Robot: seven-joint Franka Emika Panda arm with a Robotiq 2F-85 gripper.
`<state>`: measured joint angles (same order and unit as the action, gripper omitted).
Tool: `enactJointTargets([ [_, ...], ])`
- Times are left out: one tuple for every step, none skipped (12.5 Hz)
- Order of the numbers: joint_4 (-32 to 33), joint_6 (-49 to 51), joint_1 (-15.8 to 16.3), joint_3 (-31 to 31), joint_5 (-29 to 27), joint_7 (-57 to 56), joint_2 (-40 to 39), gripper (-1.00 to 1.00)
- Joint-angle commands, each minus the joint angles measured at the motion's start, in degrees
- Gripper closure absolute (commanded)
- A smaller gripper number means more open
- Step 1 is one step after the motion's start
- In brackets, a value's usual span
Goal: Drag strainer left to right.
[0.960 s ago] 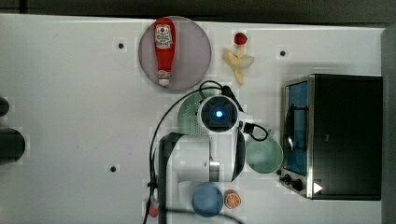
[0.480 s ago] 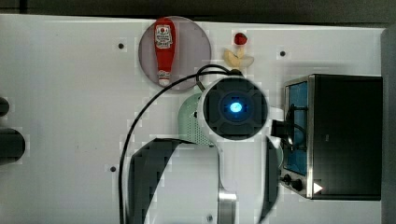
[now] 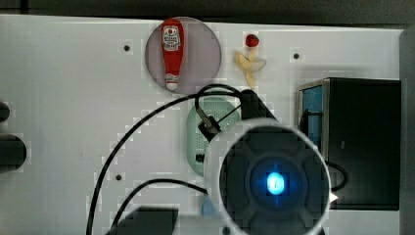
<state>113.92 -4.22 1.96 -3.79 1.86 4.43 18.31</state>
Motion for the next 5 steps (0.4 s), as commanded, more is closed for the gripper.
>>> enactJointTargets([
  [0.0,1.8,-0.8,0.1,-0.5,-5.0,0.3,-1.00],
  [0.0,1.8,-0.8,0.1,-0.5,-5.0,0.3,-1.00],
  [0.0,1.8,-0.8,0.2,-0.5,-5.0,0.2,-1.00],
  [0.0,1.8,-0.8,0.3,-0.5,-5.0,0.2,-1.00],
  [0.0,1.8,-0.8,0.3,-0.5,-5.0,0.2,-1.00],
])
